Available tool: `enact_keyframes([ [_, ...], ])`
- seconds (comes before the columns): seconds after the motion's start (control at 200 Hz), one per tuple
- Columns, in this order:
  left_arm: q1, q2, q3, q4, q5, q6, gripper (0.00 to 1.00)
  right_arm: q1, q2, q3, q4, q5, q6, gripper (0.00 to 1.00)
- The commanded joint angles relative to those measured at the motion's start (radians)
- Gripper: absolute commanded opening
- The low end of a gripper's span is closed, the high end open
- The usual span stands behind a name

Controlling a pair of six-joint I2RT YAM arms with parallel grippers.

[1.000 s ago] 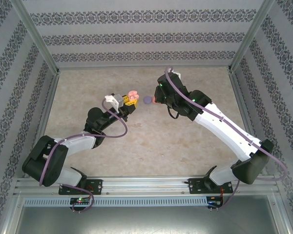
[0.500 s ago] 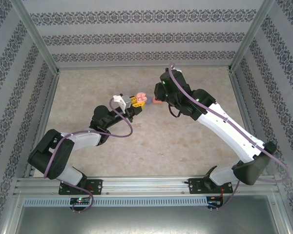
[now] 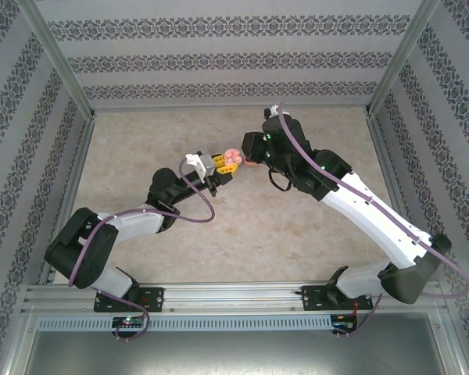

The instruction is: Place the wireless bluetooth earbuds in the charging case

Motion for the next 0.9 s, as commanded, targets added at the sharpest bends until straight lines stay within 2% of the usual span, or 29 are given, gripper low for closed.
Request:
enact_keyframes([
  [0.0, -0.016, -0.035, 0.037, 0.025, 0.021, 0.025, 0.0, 0.014, -0.022, -0.023, 0.056, -0.027, 0.016, 0.21],
  [0.899, -0.024, -0.054, 0.053, 0.012, 0.019, 0.024, 0.0, 0.059, -0.016, -0.101, 0.14, -0.03, 0.035, 0.21],
])
